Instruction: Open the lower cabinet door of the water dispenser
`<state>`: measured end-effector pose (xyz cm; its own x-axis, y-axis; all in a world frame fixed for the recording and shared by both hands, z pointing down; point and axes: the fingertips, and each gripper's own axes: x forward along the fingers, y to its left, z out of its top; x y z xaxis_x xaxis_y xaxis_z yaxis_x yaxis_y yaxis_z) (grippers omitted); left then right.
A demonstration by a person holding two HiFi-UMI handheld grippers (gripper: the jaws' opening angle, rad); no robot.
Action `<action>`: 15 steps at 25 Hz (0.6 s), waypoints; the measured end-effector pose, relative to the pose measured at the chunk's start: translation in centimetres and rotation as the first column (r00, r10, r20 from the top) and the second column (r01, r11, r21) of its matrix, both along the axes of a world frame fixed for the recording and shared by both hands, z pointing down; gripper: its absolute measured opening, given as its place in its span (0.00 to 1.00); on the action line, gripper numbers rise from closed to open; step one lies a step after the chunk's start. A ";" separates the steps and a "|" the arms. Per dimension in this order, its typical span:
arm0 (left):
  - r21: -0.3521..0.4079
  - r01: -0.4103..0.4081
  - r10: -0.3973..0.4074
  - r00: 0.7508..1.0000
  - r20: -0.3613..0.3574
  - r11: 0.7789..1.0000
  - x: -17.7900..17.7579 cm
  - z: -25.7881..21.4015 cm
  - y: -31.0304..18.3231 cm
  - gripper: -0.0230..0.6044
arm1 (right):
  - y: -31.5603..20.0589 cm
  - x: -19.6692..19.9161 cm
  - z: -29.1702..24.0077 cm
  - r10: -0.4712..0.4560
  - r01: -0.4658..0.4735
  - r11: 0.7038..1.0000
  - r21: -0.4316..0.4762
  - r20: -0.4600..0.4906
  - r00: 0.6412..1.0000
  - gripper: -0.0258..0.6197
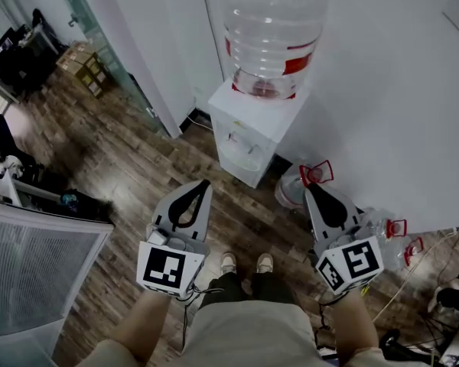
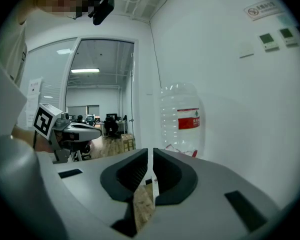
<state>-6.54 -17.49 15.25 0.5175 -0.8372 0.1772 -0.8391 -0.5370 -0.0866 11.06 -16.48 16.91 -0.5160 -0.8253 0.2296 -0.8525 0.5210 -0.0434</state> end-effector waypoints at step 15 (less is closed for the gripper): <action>-0.123 0.102 -0.107 0.994 -0.036 0.987 0.5 23.0 -6.9 0.05 | -9.2 -0.2 28.2 -0.020 0.017 0.992 -0.125 -0.024 1.000 0.35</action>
